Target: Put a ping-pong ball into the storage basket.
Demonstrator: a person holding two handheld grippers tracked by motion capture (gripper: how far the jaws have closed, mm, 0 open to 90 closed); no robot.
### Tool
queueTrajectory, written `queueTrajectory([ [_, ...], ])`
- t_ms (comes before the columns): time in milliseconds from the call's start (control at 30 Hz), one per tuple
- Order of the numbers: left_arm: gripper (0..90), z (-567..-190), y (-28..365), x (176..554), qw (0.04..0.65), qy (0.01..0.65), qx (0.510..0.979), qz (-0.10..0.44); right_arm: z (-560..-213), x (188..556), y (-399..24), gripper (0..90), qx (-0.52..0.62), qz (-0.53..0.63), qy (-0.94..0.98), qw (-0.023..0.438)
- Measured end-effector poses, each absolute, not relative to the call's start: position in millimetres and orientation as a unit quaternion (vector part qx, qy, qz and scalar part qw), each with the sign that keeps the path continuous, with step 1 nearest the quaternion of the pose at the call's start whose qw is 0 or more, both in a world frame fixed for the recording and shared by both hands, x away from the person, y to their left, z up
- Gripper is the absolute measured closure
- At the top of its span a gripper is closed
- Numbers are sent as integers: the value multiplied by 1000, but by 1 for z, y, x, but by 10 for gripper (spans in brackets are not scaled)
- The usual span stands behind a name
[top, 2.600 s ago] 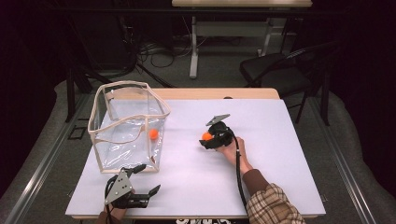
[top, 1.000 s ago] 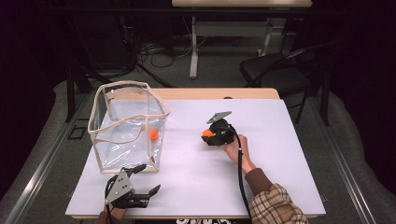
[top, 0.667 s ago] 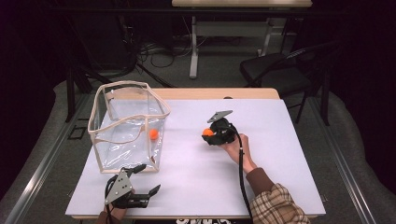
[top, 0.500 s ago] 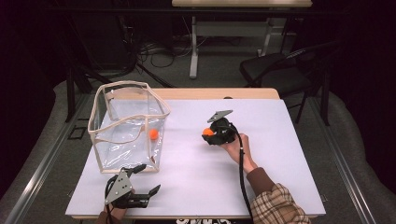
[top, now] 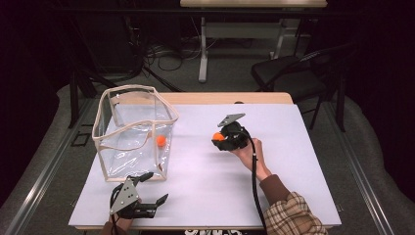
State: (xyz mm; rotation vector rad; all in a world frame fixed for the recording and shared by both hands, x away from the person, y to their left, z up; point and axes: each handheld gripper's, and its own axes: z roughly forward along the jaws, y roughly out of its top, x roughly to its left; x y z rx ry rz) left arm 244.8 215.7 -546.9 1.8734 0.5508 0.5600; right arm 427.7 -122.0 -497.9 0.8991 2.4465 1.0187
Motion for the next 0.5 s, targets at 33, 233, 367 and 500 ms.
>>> queueTrajectory([
  [33,158,-547,216,245,527,230,784,234,-497,428,-122,502,316,358,862,170],
  [233,158,-547,216,245,527,230,784,234,-493,426,-122,503,314,359,862,172],
  [367,157,-547,216,245,527,229,784,235,-489,425,-123,503,313,360,861,174],
  [500,158,-547,216,245,528,229,784,234,-485,425,-125,503,312,362,860,176],
])
